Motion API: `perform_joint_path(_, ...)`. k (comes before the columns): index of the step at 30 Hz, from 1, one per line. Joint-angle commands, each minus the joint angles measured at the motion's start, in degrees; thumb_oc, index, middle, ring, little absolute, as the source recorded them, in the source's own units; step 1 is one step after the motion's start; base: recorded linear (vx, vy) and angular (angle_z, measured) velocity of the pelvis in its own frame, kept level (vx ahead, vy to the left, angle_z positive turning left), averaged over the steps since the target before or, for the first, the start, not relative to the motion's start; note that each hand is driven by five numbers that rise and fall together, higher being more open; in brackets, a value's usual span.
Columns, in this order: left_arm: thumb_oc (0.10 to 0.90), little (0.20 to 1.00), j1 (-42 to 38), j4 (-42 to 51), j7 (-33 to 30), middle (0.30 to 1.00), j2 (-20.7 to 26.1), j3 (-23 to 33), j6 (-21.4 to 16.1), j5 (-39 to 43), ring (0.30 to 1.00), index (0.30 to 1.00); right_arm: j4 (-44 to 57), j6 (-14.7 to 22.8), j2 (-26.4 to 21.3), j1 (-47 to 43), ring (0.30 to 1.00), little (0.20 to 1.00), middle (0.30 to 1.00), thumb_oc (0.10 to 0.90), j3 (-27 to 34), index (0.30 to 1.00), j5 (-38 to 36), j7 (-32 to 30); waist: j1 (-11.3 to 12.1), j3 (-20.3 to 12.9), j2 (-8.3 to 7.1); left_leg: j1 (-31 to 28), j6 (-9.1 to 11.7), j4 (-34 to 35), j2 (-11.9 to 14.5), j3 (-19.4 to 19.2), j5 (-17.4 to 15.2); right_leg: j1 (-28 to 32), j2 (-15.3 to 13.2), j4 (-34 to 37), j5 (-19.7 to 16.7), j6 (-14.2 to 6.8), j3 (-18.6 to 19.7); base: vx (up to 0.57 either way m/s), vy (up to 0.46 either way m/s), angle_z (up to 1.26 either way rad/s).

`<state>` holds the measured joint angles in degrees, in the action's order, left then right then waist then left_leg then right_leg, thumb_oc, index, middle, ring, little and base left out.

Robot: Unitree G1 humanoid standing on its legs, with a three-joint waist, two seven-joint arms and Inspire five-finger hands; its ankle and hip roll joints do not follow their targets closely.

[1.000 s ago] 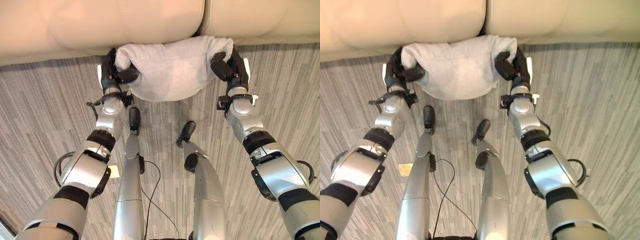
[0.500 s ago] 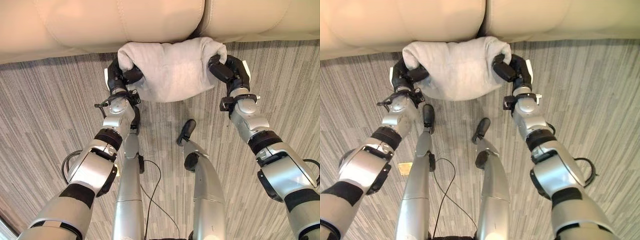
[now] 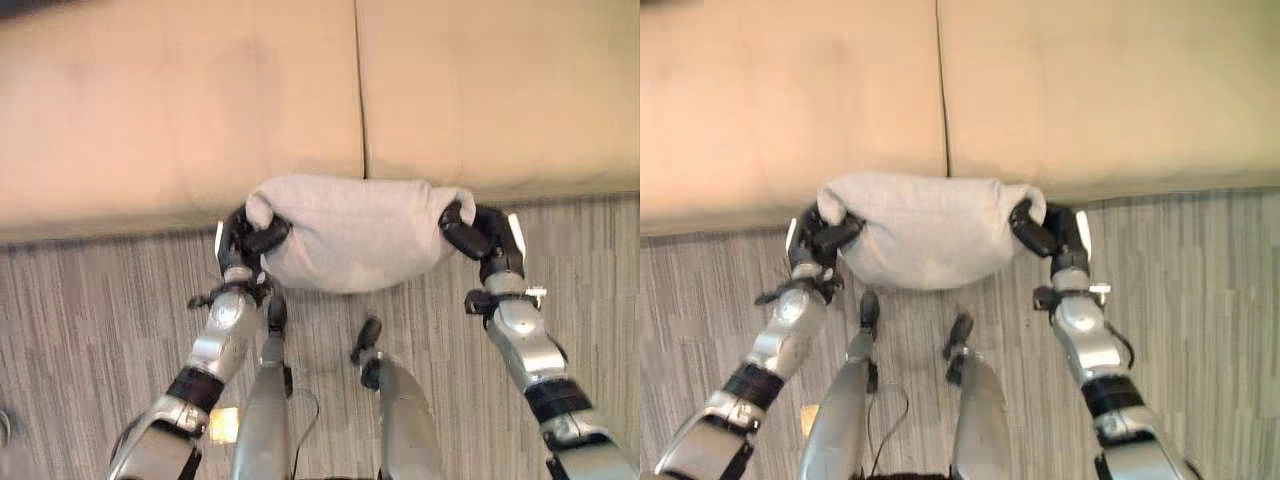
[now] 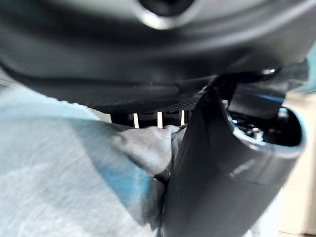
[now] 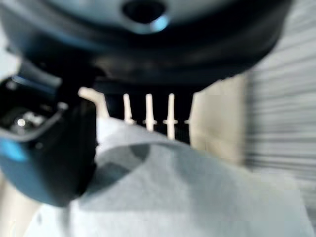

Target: Pick up all the scattered cushions and arrange them neatly on the sofa.

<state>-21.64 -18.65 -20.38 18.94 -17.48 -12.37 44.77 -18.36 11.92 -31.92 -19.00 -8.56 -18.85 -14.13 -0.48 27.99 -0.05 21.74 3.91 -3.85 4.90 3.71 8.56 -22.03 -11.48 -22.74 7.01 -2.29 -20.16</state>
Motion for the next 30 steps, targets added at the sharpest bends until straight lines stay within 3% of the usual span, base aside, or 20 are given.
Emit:
perform_joint_path(1, 0.4, 0.3, -3.01, 7.66, 2.92, 0.3, -4.87, -1.07, -6.09, -4.09, 0.3, 0.3, 6.51, 4.57, -3.02, -0.05, 0.3, 0.3, 0.3, 0.4, 0.28, 0.3, 8.36, -0.4, 2.48, -7.71, 0.75, 1.97, 4.01, -12.91, 4.39, -0.87, -1.73, 14.88, 1.82, 8.09, 5.61, 0.21, -0.55, 0.05, -0.243, -0.03)
perform_joint_path(2, 0.4, 0.3, -3.02, 7.87, 2.31, 0.3, -5.45, -1.4, -6.15, -4.64, 0.3, 0.3, 7.57, 4.48, -4.16, 0.45, 0.3, 0.3, 0.3, 0.4, 0.94, 0.3, 10.12, -1.25, 2.65, -7.51, 0.58, 2.98, 4.41, -17.77, 6.01, -2.66, 1.34, 17.55, 2.7, 9.66, 6.26, 1.13, -1.42, 0.05, -0.241, 0.03)
perform_joint_path(3, 0.4, 0.3, -3.02, 7.87, 2.31, 0.3, -5.45, -1.4, -6.15, -4.64, 0.3, 0.3, 7.57, 4.48, -4.17, 0.45, 0.3, 0.3, 0.3, 0.4, 0.94, 0.3, 10.12, -1.25, 2.65, -7.49, 0.59, 2.98, 4.41, -17.79, 6.03, -2.65, 1.33, 17.58, 2.72, 9.68, 6.25, 1.13, -1.43, 0.09, -0.354, 0.26)
perform_joint_path(4, 0.4, 0.3, -2.72, 8.66, 1.28, 0.3, -5.84, -1.94, -5.58, -7.05, 0.3, 0.3, 10.86, 4.07, -4.5, 0.87, 0.3, 0.3, 0.3, 0.4, 2.24, 0.3, 10.59, -2.36, 2.25, -8.02, -0.65, 3.97, 3.54, -25.95, 8.0, -7.82, 1.39, 21.85, 4.22, 12.12, 8.05, 2.58, -1.71, 0.13, -0.338, 0.4)
perform_joint_path(6, 0.4, 0.3, -2.21, 9.3, 1.09, 0.3, -5.74, -2.24, -5.19, -8.41, 0.3, 0.3, 12.44, 3.38, -4.49, 0.53, 0.3, 0.3, 0.3, 0.4, 2.78, 0.3, 11.25, -2.4, 2.88, -9.32, -1.53, 5.66, 2.93, -28.6, 7.77, -11.25, -2.15, 24.89, 5.21, 14.98, 8.55, 2.57, -1.76, 0.19, -0.27, 0.25)
perform_joint_path(8, 0.4, 0.3, -2.0, 9.74, 0.66, 0.3, -5.41, -2.0, -4.77, -9.84, 0.3, 0.3, 13.45, 2.91, -4.38, 0.74, 0.3, 0.3, 0.3, 0.4, 2.98, 0.3, 11.6, -2.32, 3.77, -10.29, -1.78, 6.41, 1.98, -26.27, 5.36, -12.06, -4.43, 26.06, 5.26, 16.22, 8.38, 1.95, -1.33, 0.23, 0.024, -0.11)
perform_joint_path(9, 0.4, 0.3, -2.27, 9.19, 0.24, 0.3, -5.02, -3.88, -3.07, -14.58, 0.3, 0.3, 12.37, 2.82, -4.15, 0.73, 0.3, 0.3, 0.3, 0.4, 2.54, 0.3, 13.24, -3.49, 6.1, -12.44, -1.5, 7.51, 0.99, -15.92, -0.4, -12.95, -2.97, 27.73, 6.79, 17.15, 7.04, 0.68, -1.43, 0.42, 0.098, 0.01)
perform_joint_path(10, 0.4, 0.3, -2.79, 9.46, 0.36, 0.3, -4.52, -3.36, -3.63, -15.92, 0.3, 0.3, 13.35, 2.86, -3.37, 1.32, 0.3, 0.3, 0.3, 0.4, 3.38, 0.3, 12.94, -2.67, 6.31, -15.02, -2.73, 3.73, -0.04, -9.54, -0.91, -12.84, -4.48, 28.96, 6.79, 18.07, 6.44, -1.12, -1.08, 0.42, 0.094, 0.05)
perform_joint_path(11, 0.4, 0.3, -2.72, 9.47, 0.35, 0.3, -4.51, -3.42, -3.64, -15.94, 0.3, 0.3, 13.46, 2.81, -3.34, 1.47, 0.3, 0.3, 0.3, 0.4, 3.45, 0.3, 12.95, -2.64, 6.41, -15.0, -2.88, 3.3, -0.1, -8.9, -1.08, -13.01, -4.19, 29.12, 6.64, 18.24, 6.3, -1.2, -1.02, 0.5, 0.077, -0.2)
perform_joint_path(12, 0.4, 0.3, -2.94, 9.21, -0.57, 0.3, -4.72, -4.92, -2.7, -20.51, 0.3, 0.3, 14.19, 3.11, -0.55, 3.55, 0.3, 0.3, 0.3, 0.4, 3.16, 0.3, 13.05, -2.38, 6.03, -17.52, -4.53, 0.38, -2.77, -5.93, -4.49, -10.59, -5.25, 28.5, 4.47, 16.1, 1.0, -4.54, -0.83, 0.43, 0.157, -0.39)
perform_joint_path(13, 0.4, 0.3, -2.48, 9.68, -0.04, 0.3, -4.83, -5.83, -2.76, -20.57, 0.3, 0.3, 14.74, 3.32, 0.9, 5.34, 0.3, 0.3, 0.3, 0.4, 4.0, 0.3, 12.85, -2.03, 4.73, -17.94, -4.91, -1.64, -4.09, -5.17, -6.13, -10.11, -6.55, 27.14, 2.87, 11.05, -2.3, -6.29, -0.32, 0.57, 0.234, -0.5)
perform_joint_path(15, 0.4, 0.3, -2.14, 9.61, 0.55, 0.3, -4.25, -6.52, -1.55, -23.09, 0.3, 0.3, 14.47, 3.23, 2.55, 6.69, 0.3, 0.3, 0.3, 0.4, 4.3, 0.3, 12.85, -1.65, 2.96, -18.58, -5.23, -6.21, -5.83, -4.3, -6.68, -12.19, -8.95, 25.45, 0.67, 1.67, -8.75, -9.51, 1.19, 0.37, 0.202, -0.37)
perform_joint_path(16, 0.4, 0.3, -2.15, 9.61, 0.54, 0.3, -4.25, -6.53, -1.55, -23.1, 0.3, 0.3, 14.49, 3.22, 2.56, 6.7, 0.3, 0.3, 0.3, 0.4, 4.31, 0.3, 12.87, -1.65, 3.05, -18.64, -5.17, -6.18, -5.88, -4.1, -6.62, -12.25, -8.72, 25.28, 0.73, 1.7, -8.92, -9.51, 1.28, 0.43, 0.248, -0.12)
perform_joint_path(17, 0.4, 0.3, -0.88, 10.49, 0.42, 0.3, -3.9, -6.36, -0.93, -24.33, 0.3, 0.3, 15.36, 2.87, 4.41, 7.31, 0.3, 0.3, 0.3, 0.4, 3.71, 0.3, 13.01, -1.28, 1.72, -18.72, -3.66, -10.05, -8.38, -2.67, -7.2, -12.91, -10.65, 24.05, -2.37, -8.42, -14.85, -10.85, 1.67, 0.41, 0.241, 0.01)
perform_joint_path(20, 0.4, 0.3, -0.27, 11.49, 0.73, 0.3, -3.61, -6.64, -0.31, -25.92, 0.3, 0.3, 16.96, 2.51, 5.63, 9.81, 0.3, 0.3, 0.3, 0.4, 3.93, 0.3, 14.05, -0.18, -0.02, -17.96, -0.99, -16.52, -9.44, 0.86, -6.54, -10.85, -12.09, 16.79, -4.53, -19.04, -13.79, -9.08, 3.21, 0.43, 0.158, -0.01)
perform_joint_path(23, 0.4, 0.3, -0.87, 11.33, 1.08, 0.3, -3.56, -7.13, -0.21, -26.08, 0.3, 0.3, 18.15, 2.21, 6.18, 10.98, 0.3, 0.3, 0.3, 0.4, 3.58, 0.3, 14.2, 0.53, -1.65, -17.1, -0.45, -20.16, -7.96, 1.37, -6.25, -9.42, -13.84, 13.26, -6.15, -10.67, -9.16, -7.25, 1.46, 0.35, -0.126, 0.15)
perform_joint_path(25, 0.4, 0.3, -0.47, 11.41, 1.22, 0.3, -3.69, -7.27, -0.25, -25.74, 0.3, 0.3, 18.99, 1.93, 6.58, 11.86, 0.3, 0.3, 0.3, 0.4, 3.82, 0.3, 13.87, 0.46, -3.0, -16.73, -0.62, -21.37, -6.36, 0.46, -5.82, -7.22, -15.34, 12.18, -4.69, 1.8, -7.74, -6.67, 5.12, 0.3, -0.299, 0.35)
perform_joint_path(27, 0.4, 0.3, 0.13, 10.98, 0.62, 0.3, -4.07, -6.9, -0.65, -26.57, 0.3, 0.3, 19.45, 1.99, 7.18, 12.18, 0.3, 0.3, 0.3, 0.4, 3.82, 0.3, 13.91, 0.11, -4.02, -16.38, -1.29, -22.61, -5.28, 0.32, -5.36, -5.68, -16.6, 10.61, -4.07, 9.36, -9.81, -7.95, 10.44, 0.28, -0.319, 0.59)
perform_joint_path(29, 0.4, 0.3, 1.14, 10.69, 0.38, 0.3, -3.93, -5.77, -0.76, -26.7, 0.3, 0.3, 19.88, 1.68, 7.11, 12.24, 0.3, 0.3, 0.3, 0.4, 3.63, 0.3, 14.25, 0.08, -4.15, -16.27, -1.48, -24.41, -4.35, 0.16, -4.32, -5.24, -17.72, 8.92, -5.09, 11.9, -13.21, -8.86, 10.94, 0.28, -0.32, 0.53)
perform_joint_path(30, 0.4, 0.3, 1.5, 10.67, 0.38, 0.3, -3.59, -5.36, -0.65, -27.37, 0.3, 0.3, 20.09, 1.42, 6.85, 12.94, 0.3, 0.3, 0.3, 0.4, 3.73, 0.3, 14.61, 0.45, -3.99, -16.46, -2.01, -24.93, -3.77, -0.46, -4.36, -4.53, -18.8, 9.97, -4.98, 13.51, -12.2, -8.84, 10.85, 0.24, -0.299, 0.53)
